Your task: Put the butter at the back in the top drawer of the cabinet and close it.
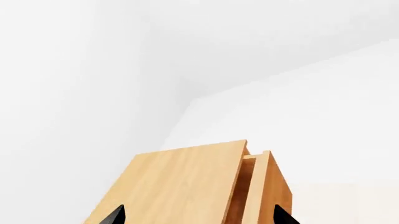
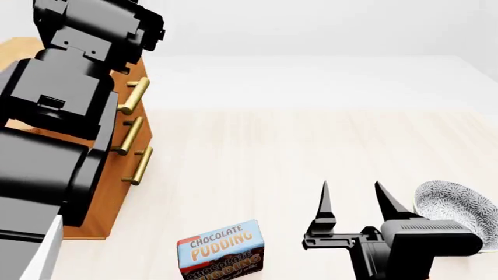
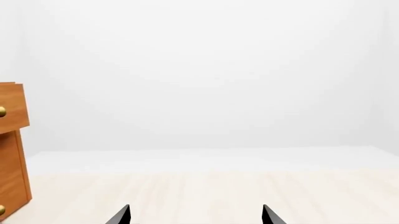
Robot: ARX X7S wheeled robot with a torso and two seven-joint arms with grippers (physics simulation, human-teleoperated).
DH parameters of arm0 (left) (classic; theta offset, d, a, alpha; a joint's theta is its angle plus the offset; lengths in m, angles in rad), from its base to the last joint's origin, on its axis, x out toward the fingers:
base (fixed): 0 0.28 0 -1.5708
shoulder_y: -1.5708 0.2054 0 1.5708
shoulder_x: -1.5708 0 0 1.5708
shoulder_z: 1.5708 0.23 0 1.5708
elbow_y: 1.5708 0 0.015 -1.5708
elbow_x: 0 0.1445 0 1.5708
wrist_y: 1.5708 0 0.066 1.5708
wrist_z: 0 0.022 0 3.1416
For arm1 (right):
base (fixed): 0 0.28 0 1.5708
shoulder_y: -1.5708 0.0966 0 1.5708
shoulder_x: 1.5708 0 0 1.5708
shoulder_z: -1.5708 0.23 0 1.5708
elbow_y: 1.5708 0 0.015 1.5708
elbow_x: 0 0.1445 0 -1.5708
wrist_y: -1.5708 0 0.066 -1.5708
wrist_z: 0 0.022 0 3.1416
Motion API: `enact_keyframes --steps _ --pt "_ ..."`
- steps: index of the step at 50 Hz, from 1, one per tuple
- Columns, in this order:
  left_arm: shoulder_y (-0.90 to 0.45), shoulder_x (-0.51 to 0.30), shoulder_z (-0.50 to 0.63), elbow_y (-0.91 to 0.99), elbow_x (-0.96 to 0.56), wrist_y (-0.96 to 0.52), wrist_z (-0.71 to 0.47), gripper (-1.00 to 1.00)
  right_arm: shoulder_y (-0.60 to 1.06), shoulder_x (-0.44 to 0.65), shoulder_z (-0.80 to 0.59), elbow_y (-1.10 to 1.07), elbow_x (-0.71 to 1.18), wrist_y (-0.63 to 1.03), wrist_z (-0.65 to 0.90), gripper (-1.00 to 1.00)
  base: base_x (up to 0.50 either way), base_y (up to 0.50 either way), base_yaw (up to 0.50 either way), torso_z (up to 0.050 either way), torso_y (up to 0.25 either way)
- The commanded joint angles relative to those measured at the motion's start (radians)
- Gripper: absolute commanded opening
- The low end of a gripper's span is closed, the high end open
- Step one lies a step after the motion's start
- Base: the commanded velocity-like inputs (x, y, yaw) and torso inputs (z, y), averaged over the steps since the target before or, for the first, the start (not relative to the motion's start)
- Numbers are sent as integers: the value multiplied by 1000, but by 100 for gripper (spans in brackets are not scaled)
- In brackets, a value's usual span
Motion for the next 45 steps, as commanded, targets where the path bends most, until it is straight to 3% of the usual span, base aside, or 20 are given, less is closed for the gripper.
enact_keyframes --steps 1,17,37,45 --pt "13 -10 -34 -3 8 -92 13 100 -6 3 -5 2 -1 -9 2 100 0 0 0 0 0" --pt "27 -4 -116 -3 -1 -191 146 100 -10 8 -18 -8 -5 -5 10 100 0 0 0 0 0" --pt "21 -10 -164 -3 17 -269 155 100 -12 15 -24 -15 -3 -6 16 100 0 0 0 0 0" --pt "33 -26 -249 -3 3 -279 153 100 -16 20 -25 -22 -1 -6 19 100 0 0 0 0 0"
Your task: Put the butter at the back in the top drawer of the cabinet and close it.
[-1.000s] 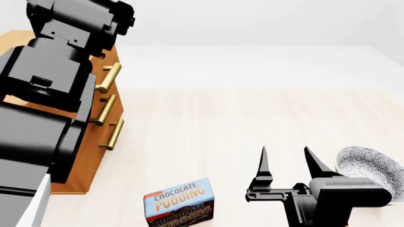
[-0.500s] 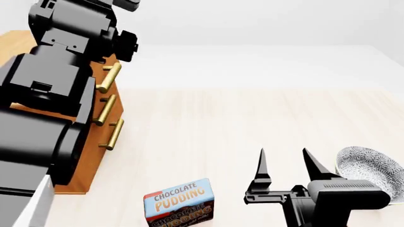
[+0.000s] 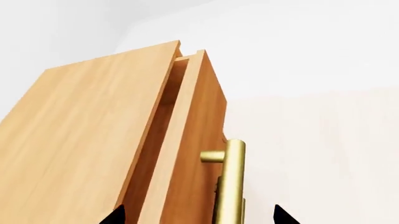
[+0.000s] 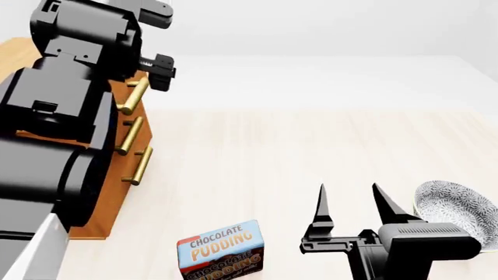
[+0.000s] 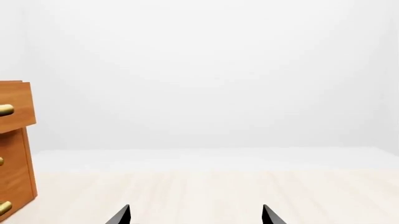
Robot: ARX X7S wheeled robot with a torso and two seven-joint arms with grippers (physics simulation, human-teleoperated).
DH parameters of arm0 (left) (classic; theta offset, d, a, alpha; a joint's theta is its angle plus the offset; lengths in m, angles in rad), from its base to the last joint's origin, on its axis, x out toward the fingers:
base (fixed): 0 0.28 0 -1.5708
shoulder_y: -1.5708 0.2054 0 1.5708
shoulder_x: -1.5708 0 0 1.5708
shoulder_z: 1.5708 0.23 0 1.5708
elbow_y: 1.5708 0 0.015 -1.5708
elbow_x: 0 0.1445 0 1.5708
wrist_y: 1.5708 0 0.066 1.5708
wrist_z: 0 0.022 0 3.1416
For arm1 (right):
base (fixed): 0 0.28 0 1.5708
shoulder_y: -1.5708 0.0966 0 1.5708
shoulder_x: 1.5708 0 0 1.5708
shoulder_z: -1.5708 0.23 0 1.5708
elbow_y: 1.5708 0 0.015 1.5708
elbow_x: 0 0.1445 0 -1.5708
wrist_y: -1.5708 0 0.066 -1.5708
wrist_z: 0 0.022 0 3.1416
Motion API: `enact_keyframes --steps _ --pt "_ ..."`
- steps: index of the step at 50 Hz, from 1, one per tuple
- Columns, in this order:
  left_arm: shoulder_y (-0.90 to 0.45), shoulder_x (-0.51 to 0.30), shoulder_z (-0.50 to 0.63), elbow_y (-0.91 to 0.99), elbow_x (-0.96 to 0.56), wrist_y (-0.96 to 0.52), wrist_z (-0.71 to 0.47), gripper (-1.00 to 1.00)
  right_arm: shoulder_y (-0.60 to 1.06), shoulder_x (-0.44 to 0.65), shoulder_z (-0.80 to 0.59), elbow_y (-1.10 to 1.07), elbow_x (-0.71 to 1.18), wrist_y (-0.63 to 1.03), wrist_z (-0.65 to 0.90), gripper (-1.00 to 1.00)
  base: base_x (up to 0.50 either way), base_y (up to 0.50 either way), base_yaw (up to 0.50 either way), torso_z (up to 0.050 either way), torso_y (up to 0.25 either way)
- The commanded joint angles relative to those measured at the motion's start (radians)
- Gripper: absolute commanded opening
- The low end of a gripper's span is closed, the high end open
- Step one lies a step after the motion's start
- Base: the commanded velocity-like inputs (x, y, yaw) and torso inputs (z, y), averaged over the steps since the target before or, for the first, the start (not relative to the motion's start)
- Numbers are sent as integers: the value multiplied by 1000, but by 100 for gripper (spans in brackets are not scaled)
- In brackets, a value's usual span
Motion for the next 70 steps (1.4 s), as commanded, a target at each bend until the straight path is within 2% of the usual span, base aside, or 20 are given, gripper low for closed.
enact_keyframes --steps 1,12,32,70 --pt "11 -15 -84 0 -6 -22 3 100 -4 6 -2 -7 2 -1 4 100 0 0 0 0 0" --pt "21 -23 -133 0 9 -15 -3 100 -4 7 -7 -4 2 -2 7 100 0 0 0 0 0" --pt "15 -58 -190 0 9 42 -94 100 2 8 -21 8 -1 -4 12 100 0 0 0 0 0" --pt "100 -86 -240 0 9 63 -106 100 13 17 -45 2 -4 10 26 100 0 0 0 0 0"
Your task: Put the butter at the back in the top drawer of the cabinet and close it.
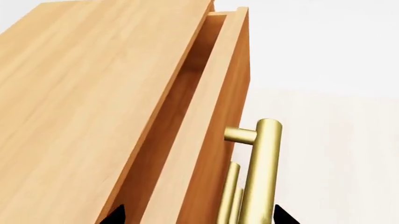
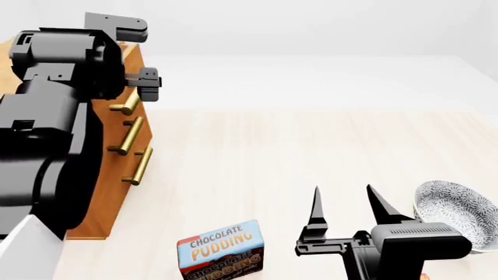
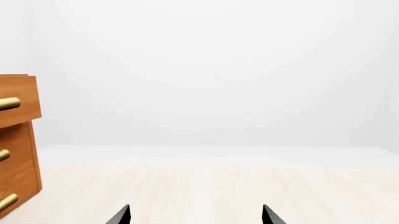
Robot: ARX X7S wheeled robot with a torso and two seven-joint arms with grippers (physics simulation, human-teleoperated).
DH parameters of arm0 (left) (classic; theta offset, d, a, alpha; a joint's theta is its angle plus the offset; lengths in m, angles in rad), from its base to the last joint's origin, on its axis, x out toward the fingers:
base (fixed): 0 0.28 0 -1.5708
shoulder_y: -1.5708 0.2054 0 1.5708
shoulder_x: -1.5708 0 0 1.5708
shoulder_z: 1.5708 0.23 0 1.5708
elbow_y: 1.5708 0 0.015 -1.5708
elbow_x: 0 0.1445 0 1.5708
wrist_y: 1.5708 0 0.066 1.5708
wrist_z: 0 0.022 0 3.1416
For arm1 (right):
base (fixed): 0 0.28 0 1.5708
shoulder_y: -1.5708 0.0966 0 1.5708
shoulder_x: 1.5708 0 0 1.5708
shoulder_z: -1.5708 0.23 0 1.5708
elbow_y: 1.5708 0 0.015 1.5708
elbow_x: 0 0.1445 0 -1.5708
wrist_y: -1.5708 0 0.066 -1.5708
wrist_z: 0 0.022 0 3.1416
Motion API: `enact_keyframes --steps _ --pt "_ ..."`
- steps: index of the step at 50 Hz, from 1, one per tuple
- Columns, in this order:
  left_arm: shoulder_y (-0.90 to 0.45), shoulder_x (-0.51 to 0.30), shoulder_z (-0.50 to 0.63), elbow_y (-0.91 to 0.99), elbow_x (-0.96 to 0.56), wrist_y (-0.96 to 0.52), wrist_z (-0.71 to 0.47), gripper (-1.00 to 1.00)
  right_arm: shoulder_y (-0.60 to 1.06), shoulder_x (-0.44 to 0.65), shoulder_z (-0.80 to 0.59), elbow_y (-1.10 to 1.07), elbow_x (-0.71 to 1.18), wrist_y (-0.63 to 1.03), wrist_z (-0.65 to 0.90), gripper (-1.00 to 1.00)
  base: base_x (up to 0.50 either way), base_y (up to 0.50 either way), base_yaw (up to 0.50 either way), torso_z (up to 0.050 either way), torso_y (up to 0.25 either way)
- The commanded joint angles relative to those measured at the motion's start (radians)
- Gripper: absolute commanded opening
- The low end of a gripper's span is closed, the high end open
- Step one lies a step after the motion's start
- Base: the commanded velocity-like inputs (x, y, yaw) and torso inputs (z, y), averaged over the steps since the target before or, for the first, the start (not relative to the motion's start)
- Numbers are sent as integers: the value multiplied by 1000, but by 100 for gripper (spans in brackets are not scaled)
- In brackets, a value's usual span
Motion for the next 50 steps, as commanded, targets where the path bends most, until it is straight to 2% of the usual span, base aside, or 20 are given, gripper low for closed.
enact_keyframes --steps 1,25,39,50 --pt "27 -5 -16 0 -1 5 4 100 3 3 -6 -2 -1 4 4 100 0 0 0 0 0" --pt "72 7 -45 0 -4 3 23 100 -2 9 -15 -18 0 6 16 100 0 0 0 0 0" --pt "69 35 -164 0 -16 -74 87 100 -9 15 -22 -41 -1 11 25 100 0 0 0 0 0" --pt "43 58 -193 0 -3 -100 103 100 -16 19 -28 -57 -4 10 32 100 0 0 0 0 0"
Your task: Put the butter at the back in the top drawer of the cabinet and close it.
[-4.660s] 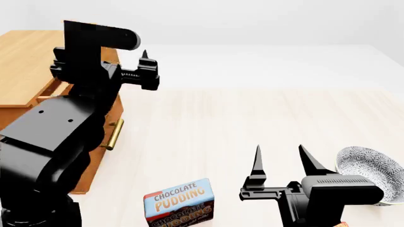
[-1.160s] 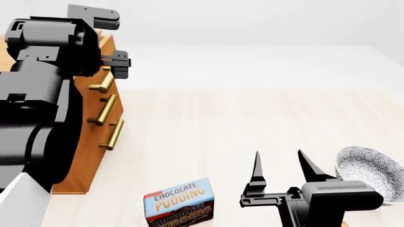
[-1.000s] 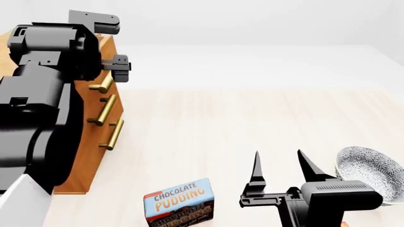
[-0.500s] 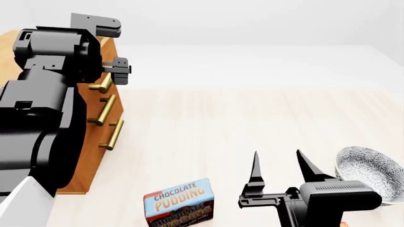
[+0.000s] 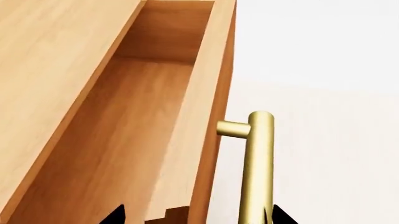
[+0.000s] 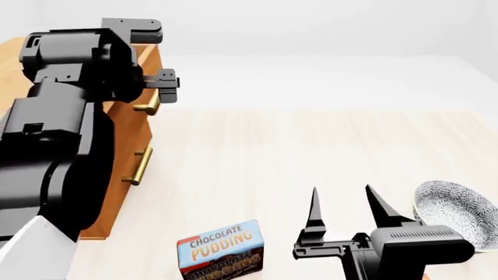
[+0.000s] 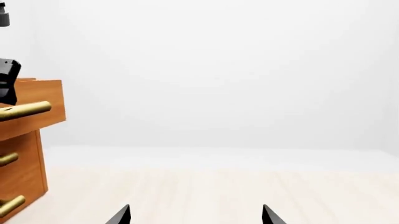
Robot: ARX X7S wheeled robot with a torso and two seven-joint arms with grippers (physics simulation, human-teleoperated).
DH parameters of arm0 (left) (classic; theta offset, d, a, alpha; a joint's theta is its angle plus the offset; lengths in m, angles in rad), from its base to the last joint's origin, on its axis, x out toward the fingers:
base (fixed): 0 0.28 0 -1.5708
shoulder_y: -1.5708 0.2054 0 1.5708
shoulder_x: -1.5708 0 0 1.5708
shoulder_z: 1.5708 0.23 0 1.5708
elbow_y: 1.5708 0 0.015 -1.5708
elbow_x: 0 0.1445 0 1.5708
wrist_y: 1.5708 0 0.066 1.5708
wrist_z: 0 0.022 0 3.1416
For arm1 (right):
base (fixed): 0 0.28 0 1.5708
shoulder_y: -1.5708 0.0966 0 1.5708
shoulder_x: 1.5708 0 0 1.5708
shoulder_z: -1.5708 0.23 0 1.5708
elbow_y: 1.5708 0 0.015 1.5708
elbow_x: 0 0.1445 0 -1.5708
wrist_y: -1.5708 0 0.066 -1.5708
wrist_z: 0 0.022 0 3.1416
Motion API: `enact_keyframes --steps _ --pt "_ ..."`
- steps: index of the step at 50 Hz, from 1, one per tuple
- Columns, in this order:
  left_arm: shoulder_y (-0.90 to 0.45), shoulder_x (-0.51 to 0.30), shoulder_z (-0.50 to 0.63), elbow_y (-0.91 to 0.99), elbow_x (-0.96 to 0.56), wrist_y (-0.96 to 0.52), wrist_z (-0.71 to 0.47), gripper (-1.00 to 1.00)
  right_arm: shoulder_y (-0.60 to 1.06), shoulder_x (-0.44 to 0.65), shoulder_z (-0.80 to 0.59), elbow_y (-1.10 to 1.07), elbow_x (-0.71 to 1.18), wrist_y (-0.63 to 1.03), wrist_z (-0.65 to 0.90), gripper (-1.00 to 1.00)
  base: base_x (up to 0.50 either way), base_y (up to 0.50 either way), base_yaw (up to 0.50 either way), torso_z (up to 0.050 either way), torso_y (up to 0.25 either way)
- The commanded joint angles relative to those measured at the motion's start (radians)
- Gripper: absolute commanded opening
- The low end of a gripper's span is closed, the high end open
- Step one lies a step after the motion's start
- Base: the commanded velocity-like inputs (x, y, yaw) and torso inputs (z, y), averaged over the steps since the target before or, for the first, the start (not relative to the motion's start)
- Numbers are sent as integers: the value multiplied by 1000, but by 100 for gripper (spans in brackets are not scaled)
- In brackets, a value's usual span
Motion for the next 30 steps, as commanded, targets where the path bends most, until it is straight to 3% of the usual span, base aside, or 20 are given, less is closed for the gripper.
enact_keyframes --steps 1,15,20,30 --pt "21 26 -78 -56 -32 -38 32 100 -8 4 -6 -16 -2 -1 6 100 0 0 0 0 0" --pt "16 69 -49 -56 -44 -36 24 100 -38 21 5 -41 5 -18 10 100 0 0 0 0 0" --pt "10 70 141 -56 -269 -33 -18 100 -48 27 12 -47 10 -27 9 100 0 0 0 0 0" --pt "-13 70 683 -55 -893 25 -110 100 -65 38 28 -46 21 -48 7 100 0 0 0 0 0"
